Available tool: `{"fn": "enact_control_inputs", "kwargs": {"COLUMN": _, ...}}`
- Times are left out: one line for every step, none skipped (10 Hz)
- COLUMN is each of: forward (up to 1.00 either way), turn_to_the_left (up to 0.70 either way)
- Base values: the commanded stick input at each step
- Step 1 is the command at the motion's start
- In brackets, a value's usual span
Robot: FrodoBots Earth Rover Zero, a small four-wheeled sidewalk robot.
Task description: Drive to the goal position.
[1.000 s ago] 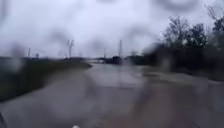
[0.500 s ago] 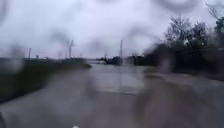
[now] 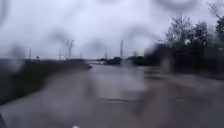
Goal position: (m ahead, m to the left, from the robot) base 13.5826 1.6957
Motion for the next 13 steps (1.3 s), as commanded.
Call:
{"fn": "enact_control_inputs", "kwargs": {"forward": 0.70, "turn_to_the_left": 0.00}}
{"fn": "enact_control_inputs", "kwargs": {"forward": 0.70, "turn_to_the_left": 0.00}}
{"fn": "enact_control_inputs", "kwargs": {"forward": 0.70, "turn_to_the_left": 0.00}}
{"fn": "enact_control_inputs", "kwargs": {"forward": 0.70, "turn_to_the_left": 0.00}}
{"fn": "enact_control_inputs", "kwargs": {"forward": 0.70, "turn_to_the_left": 0.00}}
{"fn": "enact_control_inputs", "kwargs": {"forward": 0.70, "turn_to_the_left": 0.00}}
{"fn": "enact_control_inputs", "kwargs": {"forward": 0.70, "turn_to_the_left": 0.00}}
{"fn": "enact_control_inputs", "kwargs": {"forward": 0.70, "turn_to_the_left": 0.00}}
{"fn": "enact_control_inputs", "kwargs": {"forward": 0.70, "turn_to_the_left": 0.00}}
{"fn": "enact_control_inputs", "kwargs": {"forward": 0.70, "turn_to_the_left": 0.00}}
{"fn": "enact_control_inputs", "kwargs": {"forward": 0.70, "turn_to_the_left": 0.00}}
{"fn": "enact_control_inputs", "kwargs": {"forward": 0.70, "turn_to_the_left": 0.00}}
{"fn": "enact_control_inputs", "kwargs": {"forward": 0.70, "turn_to_the_left": 0.00}}
